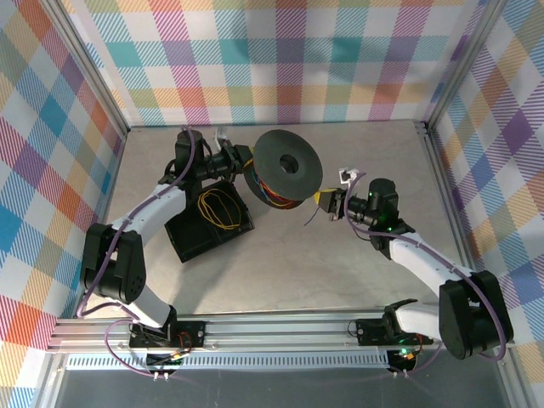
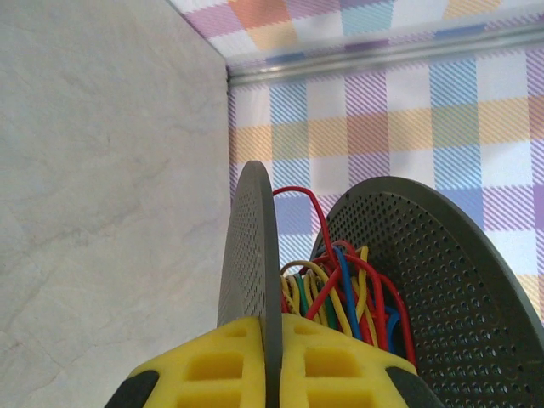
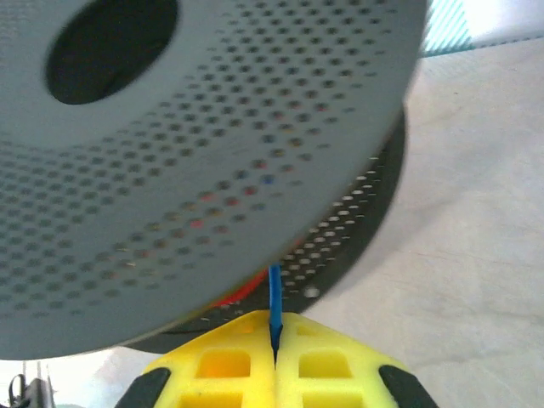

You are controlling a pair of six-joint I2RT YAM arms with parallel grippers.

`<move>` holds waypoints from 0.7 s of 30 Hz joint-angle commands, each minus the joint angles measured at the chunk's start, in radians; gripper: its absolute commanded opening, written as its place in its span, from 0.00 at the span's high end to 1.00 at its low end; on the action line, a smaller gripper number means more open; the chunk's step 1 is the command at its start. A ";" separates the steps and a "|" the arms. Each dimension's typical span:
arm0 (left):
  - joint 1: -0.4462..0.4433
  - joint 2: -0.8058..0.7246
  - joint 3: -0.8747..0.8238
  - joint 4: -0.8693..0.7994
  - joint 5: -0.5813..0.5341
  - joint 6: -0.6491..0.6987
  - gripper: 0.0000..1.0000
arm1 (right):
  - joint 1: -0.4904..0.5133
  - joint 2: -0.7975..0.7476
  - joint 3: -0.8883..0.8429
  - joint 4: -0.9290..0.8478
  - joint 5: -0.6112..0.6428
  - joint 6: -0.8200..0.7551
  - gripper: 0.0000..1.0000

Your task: Wrap the cables

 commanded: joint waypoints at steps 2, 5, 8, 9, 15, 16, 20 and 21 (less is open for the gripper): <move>-0.005 -0.072 0.007 0.208 -0.213 -0.087 1.00 | 0.085 0.031 -0.040 0.134 -0.008 0.172 1.00; -0.037 -0.088 -0.027 0.236 -0.295 -0.085 1.00 | 0.112 0.072 -0.063 0.252 0.041 0.320 1.00; -0.063 -0.103 -0.060 0.259 -0.356 -0.078 1.00 | 0.114 0.107 -0.076 0.328 0.078 0.481 1.00; -0.070 -0.107 -0.070 0.265 -0.371 -0.075 1.00 | 0.113 0.115 -0.079 0.345 0.090 0.530 1.00; -0.132 -0.139 -0.149 0.317 -0.484 -0.066 1.00 | 0.125 0.149 -0.069 0.401 0.153 0.744 1.00; -0.142 -0.143 -0.160 0.329 -0.500 -0.064 1.00 | 0.130 0.149 -0.072 0.400 0.181 0.778 1.00; -0.185 -0.160 -0.184 0.344 -0.547 -0.050 1.00 | 0.159 0.130 -0.072 0.357 0.284 0.848 1.00; -0.196 -0.164 -0.184 0.338 -0.556 -0.038 1.00 | 0.169 0.121 -0.069 0.340 0.306 0.852 1.00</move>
